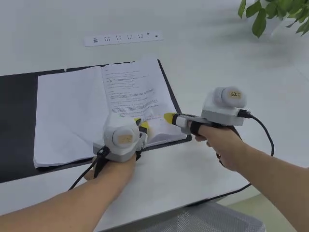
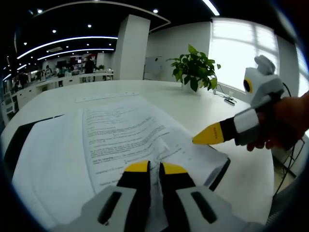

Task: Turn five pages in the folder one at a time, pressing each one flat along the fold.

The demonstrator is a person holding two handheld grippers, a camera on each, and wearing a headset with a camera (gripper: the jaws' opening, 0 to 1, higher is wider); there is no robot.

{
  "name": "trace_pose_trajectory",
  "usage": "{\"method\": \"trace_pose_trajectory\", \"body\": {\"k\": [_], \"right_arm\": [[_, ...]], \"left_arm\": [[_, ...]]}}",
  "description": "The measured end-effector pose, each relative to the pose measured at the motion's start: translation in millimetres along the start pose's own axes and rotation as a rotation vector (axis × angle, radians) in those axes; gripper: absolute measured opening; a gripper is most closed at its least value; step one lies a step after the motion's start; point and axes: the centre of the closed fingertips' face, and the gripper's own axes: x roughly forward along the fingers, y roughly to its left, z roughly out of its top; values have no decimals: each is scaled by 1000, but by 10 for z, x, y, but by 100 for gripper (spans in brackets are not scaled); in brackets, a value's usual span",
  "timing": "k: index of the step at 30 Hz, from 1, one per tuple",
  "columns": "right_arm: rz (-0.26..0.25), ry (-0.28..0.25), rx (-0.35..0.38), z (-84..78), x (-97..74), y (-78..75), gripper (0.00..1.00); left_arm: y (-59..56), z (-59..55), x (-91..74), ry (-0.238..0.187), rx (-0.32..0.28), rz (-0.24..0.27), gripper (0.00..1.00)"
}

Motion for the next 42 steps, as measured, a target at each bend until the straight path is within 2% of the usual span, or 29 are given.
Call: {"method": "trace_pose_trajectory", "body": {"k": [4,6,10,13,14,19,25,29,32,38,42], "right_arm": [[-10,-9,51,4,-15,-47,3],[0,-7,61,2,-21,-19,0],[3,-25,68,39,-48,25,0],[-5,-39,58,79,-86,34,0],[-2,-44,57,95,-98,43,0],[14,-63,46,150,-163,111,0],[43,-85,64,203,-219,229,0],[70,-98,79,245,-262,335,0],[99,-109,97,286,-295,445,0],[166,-131,120,380,-340,746,0],[211,-145,134,426,-355,988,0]], "left_arm": [[1,0,-1,2,-5,2,7],[0,-2,-2,2,-3,1,7],[-2,2,-3,6,-6,-1,7],[-19,12,-9,8,-20,-11,9],[-19,19,-16,10,-41,-16,10],[-90,9,-82,33,2,-51,17],[-66,-26,-248,71,32,-44,20],[-9,-13,-381,70,43,-31,23],[51,42,-504,61,48,-21,24],[158,198,-741,20,42,-6,26],[235,288,-913,0,58,2,27]]}}
